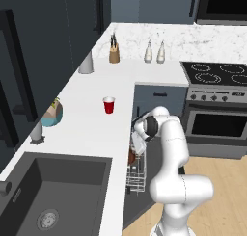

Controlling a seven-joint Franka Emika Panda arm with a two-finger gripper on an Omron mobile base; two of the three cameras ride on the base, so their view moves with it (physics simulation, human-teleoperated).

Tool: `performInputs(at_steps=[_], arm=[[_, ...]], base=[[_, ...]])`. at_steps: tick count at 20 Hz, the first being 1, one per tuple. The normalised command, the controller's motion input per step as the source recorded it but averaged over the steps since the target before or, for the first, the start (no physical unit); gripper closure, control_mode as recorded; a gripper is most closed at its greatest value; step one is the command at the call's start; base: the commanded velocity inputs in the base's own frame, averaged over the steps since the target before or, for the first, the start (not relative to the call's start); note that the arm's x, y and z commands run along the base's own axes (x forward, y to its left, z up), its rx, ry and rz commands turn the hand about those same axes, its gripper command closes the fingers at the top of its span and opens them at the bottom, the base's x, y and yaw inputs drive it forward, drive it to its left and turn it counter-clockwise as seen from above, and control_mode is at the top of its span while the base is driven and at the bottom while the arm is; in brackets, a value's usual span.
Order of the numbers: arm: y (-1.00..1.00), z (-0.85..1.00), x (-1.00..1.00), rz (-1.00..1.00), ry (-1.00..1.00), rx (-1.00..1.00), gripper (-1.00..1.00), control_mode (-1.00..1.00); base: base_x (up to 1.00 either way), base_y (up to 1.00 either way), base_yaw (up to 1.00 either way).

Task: Pick up the cup and bowl from the counter, place them in the dishwasher, and close the dishwasher door.

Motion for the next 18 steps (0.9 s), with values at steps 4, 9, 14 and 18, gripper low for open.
performInputs(at_steps=[4, 9, 14, 18], arm=[[-0.11, 0.07, -0.04, 0.00, 0.00, -0.11, -1.00, -1.00], [-0.26, 0.72, -0.28, 0.00, -0.02, -0.01, -1.00, -1.00], [-0.10, 1.00, -0.41, 0.00, -0.20, 0.02, -1.00, -1.00], [0.00, 1.00, -0.36, 0.00, -0.15, 0.03, -1.00, -1.00]], base=[[0.00, 0.00, 0.00], [0.00, 0.00, 0.00], [0.00, 0.00, 0.00], [0.00, 0.00, 0.00]])
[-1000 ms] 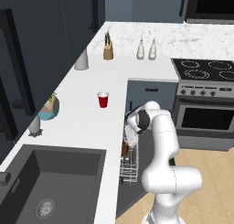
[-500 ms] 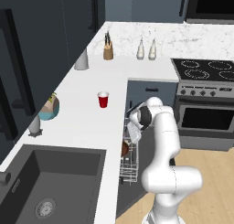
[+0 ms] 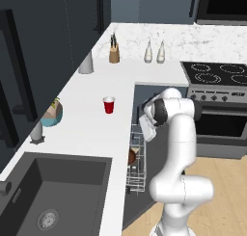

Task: Pick up the cup and bowl from the counter, place them in the dishwasher, and close the dishwasher door.

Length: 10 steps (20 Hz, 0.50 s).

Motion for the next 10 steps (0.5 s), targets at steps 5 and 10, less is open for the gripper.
performInputs(at_steps=[5, 10], arm=[[0.00, 1.00, -0.27, 0.00, -0.08, 0.00, -1.00, -1.00], [0.00, 1.00, -0.01, 0.00, 0.00, 0.00, -1.00, -1.00]], base=[[0.00, 0.00, 0.00], [0.00, 0.00, 0.00]])
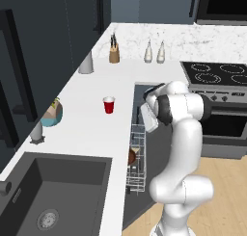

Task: Pick up the cup and bowl from the counter, place them in the dishwasher, and close the dishwasher door.

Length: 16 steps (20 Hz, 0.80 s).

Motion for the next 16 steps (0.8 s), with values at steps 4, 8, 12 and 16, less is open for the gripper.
performInputs(at_steps=[4, 8, 12, 16], arm=[[0.13, 0.99, 0.01, 0.02, 0.00, -0.02, -1.00, -1.00], [0.44, 0.89, 0.06, 0.10, 0.00, -0.06, -1.00, -1.00], [0.62, 0.61, 0.01, 0.13, 0.02, -0.11, -1.00, -1.00], [0.44, 0.14, 0.15, 0.13, 0.06, -0.13, -1.00, -1.00]], base=[[0.00, 0.00, 0.00], [0.00, 0.00, 0.00], [0.00, 0.00, 0.00], [0.00, 0.00, 0.00]])
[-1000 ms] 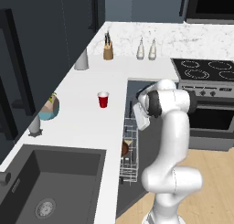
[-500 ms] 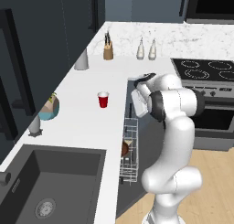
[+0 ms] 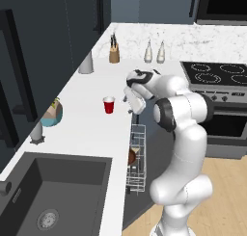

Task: Pick up the cup and bowl from the counter, place them in the dishwasher, and close the dishwasher door.

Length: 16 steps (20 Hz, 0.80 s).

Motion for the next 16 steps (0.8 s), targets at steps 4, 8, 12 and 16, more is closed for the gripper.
performInputs(at_steps=[4, 8, 12, 16], arm=[[0.49, 0.00, 0.36, 0.04, 0.08, -0.13, -1.00, -1.00], [0.20, 0.00, 0.48, -0.02, 0.04, -0.06, -1.00, -1.00], [0.03, 0.00, 0.54, -0.06, 0.00, -0.03, -1.00, -1.00], [0.00, 0.00, 0.53, -0.02, 0.00, 0.00, -1.00, -1.00]], base=[[0.00, 0.00, 0.00], [0.00, 0.00, 0.00], [0.00, 0.00, 0.00], [0.00, 0.00, 0.00]])
